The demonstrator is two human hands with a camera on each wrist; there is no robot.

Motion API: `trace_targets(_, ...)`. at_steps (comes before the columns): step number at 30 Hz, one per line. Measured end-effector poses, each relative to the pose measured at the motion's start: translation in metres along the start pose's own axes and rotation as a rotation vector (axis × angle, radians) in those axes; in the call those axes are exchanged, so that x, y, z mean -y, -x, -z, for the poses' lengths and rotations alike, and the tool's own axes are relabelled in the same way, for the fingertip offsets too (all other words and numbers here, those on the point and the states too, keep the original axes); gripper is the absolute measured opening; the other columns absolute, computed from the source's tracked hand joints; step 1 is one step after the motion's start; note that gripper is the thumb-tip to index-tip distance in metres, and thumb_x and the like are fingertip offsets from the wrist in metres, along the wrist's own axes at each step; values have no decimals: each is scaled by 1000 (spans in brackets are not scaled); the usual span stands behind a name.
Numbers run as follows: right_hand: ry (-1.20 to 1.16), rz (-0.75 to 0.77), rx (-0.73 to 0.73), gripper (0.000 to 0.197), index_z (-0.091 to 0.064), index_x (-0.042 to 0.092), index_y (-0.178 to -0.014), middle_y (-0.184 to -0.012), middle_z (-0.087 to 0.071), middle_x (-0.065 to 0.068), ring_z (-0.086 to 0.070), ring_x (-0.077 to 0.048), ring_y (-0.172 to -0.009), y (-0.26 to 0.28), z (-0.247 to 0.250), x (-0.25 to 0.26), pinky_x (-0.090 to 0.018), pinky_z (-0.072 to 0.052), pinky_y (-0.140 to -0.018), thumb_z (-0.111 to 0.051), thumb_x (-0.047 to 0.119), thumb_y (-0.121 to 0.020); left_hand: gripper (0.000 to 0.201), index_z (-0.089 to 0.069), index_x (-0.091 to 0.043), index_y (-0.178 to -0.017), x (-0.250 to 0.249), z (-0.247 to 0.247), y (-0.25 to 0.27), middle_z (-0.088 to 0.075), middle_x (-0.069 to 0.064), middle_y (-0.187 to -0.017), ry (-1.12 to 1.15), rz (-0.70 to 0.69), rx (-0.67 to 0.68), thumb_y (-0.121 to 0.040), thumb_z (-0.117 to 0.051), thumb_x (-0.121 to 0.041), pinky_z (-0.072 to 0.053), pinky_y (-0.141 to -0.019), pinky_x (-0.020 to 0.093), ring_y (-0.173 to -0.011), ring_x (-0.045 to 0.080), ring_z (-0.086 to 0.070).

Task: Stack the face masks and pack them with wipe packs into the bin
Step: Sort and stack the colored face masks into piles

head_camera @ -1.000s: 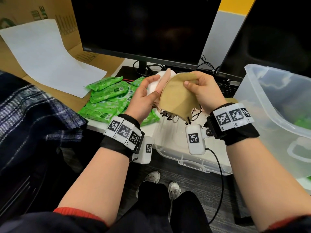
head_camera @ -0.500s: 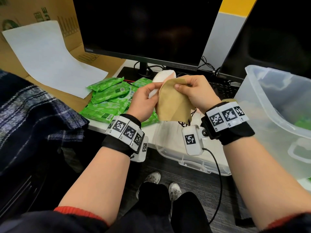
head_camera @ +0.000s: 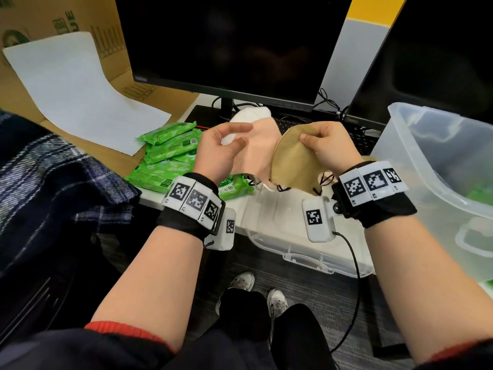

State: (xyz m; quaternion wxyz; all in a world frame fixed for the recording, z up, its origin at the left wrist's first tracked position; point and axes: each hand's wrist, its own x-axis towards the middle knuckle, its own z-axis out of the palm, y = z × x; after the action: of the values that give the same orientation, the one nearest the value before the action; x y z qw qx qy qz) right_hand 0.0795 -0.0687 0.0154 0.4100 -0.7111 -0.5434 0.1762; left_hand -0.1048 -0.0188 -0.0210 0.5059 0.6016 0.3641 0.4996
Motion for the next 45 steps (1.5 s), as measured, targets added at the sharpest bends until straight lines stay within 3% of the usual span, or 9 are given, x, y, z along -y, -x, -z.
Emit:
trace_targets(7,38,92,-464,24,-70,12,-107,-106,-65,-4,-51,-10,-91,-3,13,17,-16,-37,-81,-54,19,-90,32,-68,-11,-99,3,-1,-5,-63,13,-113,27,96,-87,-91,-41,4,-45,-69,6,-99,17,-56)
trace_targets(13,178,403,16,31,-67,21,-112,-102,-55,-3,-49,-8,-94,12,-24,34,-9,-34,-77,-59,7,-86,38,-72,-20,-76,-13,-5,3,-68,7,-100,307,200,-33,-90,-44,-40,-48,-90,42,-96,21,-63)
trace_targets(18,80,293,311,36,-66,14,-112,-97,-57,3,-52,-10,-89,24,-31,37,-10,-40,-77,-50,10,-81,11,-65,-10,-84,-10,-1,3,-67,2,-75,271,175,31,-86,-55,-13,-49,-59,25,-67,13,-62)
trace_targets(21,-43,217,256,44,-60,23,-103,-92,-60,7,-51,-12,-89,21,-26,37,-31,-43,-89,-38,11,-67,28,-65,-8,-96,-4,0,2,-66,7,-84,228,182,31,-82,-48,10,-45,-59,27,-71,18,-58)
trace_targets(23,58,200,168,42,-55,23,-115,-106,-50,0,-47,-17,-98,16,-22,34,-39,-40,-97,-44,6,-78,34,-62,-5,-106,-4,-1,2,-65,10,-93,209,179,44,-81,-47,13,-48,-62,26,-77,19,-60)
trace_targets(28,142,161,146,40,-52,26,-121,-106,-36,-5,-43,-17,-93,11,-13,30,-28,-40,-92,-65,16,-83,35,-64,-12,-94,-6,-3,3,-63,15,-107,121,154,75,-79,-48,16,-50,-70,27,-88,22,-60)
trace_targets(34,178,177,157,32,-53,28,-90,-92,-39,-1,-45,-15,-76,11,-11,25,-21,-40,-73,-77,18,-72,36,-65,-11,-91,-11,-5,10,-59,1,-72,-6,122,153,-79,-46,17,-43,-49,11,-51,-1,-53)
trace_targets(38,247,211,155,23,-58,26,-77,-88,-40,1,-38,-7,-72,9,-10,21,-19,-32,-64,-78,22,-70,35,-65,-17,-84,-8,-6,10,-59,2,-73,-85,117,173,-78,-50,14,-40,-51,13,-58,8,-47)
trace_targets(45,273,282,-8,26,-69,12,-85,-88,-37,5,-39,-14,-94,12,-11,27,-25,-35,-80,-82,19,-64,30,-65,-14,-87,-8,-9,13,-62,-4,-77,-48,98,219,-77,-57,14,-49,-60,13,-58,-1,-57)
